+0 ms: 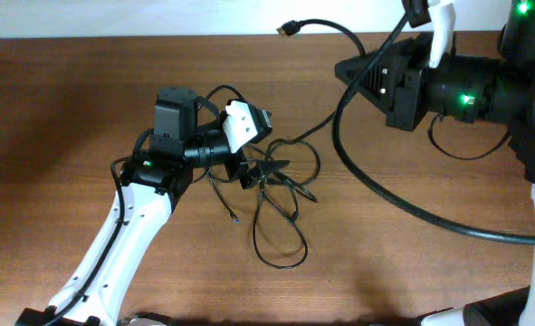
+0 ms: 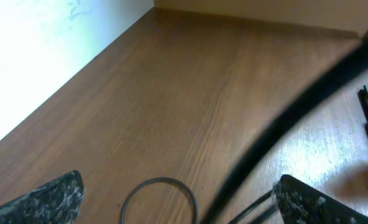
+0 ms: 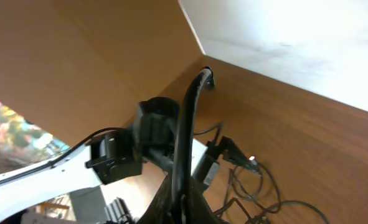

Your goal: Untangle cables

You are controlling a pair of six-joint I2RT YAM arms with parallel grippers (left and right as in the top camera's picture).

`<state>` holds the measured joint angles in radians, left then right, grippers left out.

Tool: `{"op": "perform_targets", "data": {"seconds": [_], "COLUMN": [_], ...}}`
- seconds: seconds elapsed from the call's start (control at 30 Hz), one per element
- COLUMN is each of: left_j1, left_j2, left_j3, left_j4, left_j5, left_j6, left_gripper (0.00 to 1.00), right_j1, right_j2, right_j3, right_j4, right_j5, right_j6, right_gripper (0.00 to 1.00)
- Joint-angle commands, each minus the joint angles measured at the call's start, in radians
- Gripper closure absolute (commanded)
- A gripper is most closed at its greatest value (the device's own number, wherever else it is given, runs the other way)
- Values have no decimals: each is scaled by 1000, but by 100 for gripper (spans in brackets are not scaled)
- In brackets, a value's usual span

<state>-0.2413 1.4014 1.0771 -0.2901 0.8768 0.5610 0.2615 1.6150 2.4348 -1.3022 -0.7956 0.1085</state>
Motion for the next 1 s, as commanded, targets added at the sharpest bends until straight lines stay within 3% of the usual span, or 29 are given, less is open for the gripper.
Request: {"op": "perform_targets", "data": {"seconds": [0.0,0.03,0.1,0.13,0.2,0.3,0.4,0.43,0.47,0.5,0.53,0.57,0.77,0.97], "left_j1": [-17,-22,-33,-34,-33,7,46,56,73,89,108,132,268,321], "left_j2": [-18,-18,-18,-18,-19,-63,-137,-167,-210,-240,-269,-297,-326,-307], "left_j3": [5,5,5,5,5,5,5,5,5,5,5,5,5,5], "left_j4": [6,6,5,1,-10,-14,-13,-13,-1,16,36,56,145,372], "left_j5": [2,2,2,2,2,1,1,-3,-3,-5,-20,-53,-214,-310], "left_j6": [8,8,8,8,-66,-301,-421,-451,-494,-533,-581,-643,-920,-1246], "left_gripper": [9,24,94,100,100,100,100,100,100,100,100,100,100,100], "right_j1": [0,0,0,0,0,0,0,0,0,0,0,0,0,1], "right_j2": [-4,-4,-4,-4,-4,-4,-4,-4,-4,-2,0,2,48,116], "right_j3": [15,15,15,15,15,15,15,15,12,11,11,11,10,-85], "right_j4": [4,4,4,4,3,-5,-37,-54,-79,-109,-143,-170,-351,-394], "right_j5": [-103,-107,-106,-105,-20,224,429,498,572,612,629,628,588,327], "right_j6": [-35,-35,-50,-50,-49,-48,-48,-48,-48,-49,-54,-75,-209,-419], "right_gripper": [96,96,96,96,96,96,95,85,49,24,9,5,0,1]}}
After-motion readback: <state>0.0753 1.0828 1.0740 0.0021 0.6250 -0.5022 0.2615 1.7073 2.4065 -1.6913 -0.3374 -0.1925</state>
